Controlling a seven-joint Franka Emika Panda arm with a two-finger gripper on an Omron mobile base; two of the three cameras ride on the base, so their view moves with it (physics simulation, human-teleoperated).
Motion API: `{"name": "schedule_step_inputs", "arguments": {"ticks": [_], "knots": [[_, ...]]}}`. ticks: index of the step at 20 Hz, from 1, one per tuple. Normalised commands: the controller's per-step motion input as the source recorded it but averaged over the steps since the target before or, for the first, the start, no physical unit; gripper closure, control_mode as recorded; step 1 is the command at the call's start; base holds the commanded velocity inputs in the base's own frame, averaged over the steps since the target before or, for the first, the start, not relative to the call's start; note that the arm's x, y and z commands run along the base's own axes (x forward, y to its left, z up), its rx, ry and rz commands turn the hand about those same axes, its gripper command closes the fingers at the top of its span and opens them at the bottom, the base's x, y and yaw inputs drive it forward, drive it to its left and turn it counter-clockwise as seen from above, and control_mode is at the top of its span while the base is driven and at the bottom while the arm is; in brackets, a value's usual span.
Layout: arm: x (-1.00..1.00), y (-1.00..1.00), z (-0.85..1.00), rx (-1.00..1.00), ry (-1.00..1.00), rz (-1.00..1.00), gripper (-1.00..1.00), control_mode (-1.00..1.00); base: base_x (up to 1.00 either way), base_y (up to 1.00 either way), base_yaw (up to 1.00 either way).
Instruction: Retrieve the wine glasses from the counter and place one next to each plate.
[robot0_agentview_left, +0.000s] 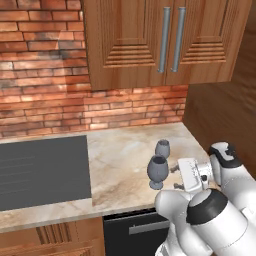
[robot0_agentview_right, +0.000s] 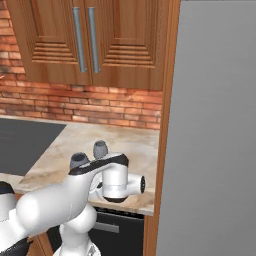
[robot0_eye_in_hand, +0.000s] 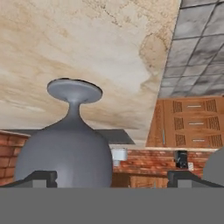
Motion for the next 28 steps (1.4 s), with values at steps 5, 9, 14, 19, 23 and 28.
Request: {"name": "schedule_step_inputs", "arguments": {"ticks": [5, 9, 14, 19, 23, 28], "knots": [[0.14, 0.09, -0.09, 0.00, 0.02, 0.00, -1.00, -1.00, 0.00, 0.00, 0.00], [0.27, 0.01, -0.21, 0.00, 0.11, 0.00, -1.00, -1.00, 0.00, 0.00, 0.00], [0.16, 0.00, -0.23, 0.00, 0.12, 0.00, -1.00, -1.00, 0.00, 0.00, 0.00], [0.00, 0.00, -0.29, 0.00, 0.12, 0.00, -1.00, -1.00, 0.00, 0.00, 0.00], [0.00, 0.03, -0.24, 0.00, 0.06, 0.00, -1.00, -1.00, 0.00, 0.00, 0.00], [0.00, 0.19, -0.05, 0.00, 0.00, 0.00, -1.00, -1.00, 0.00, 0.00, 0.00]]}}
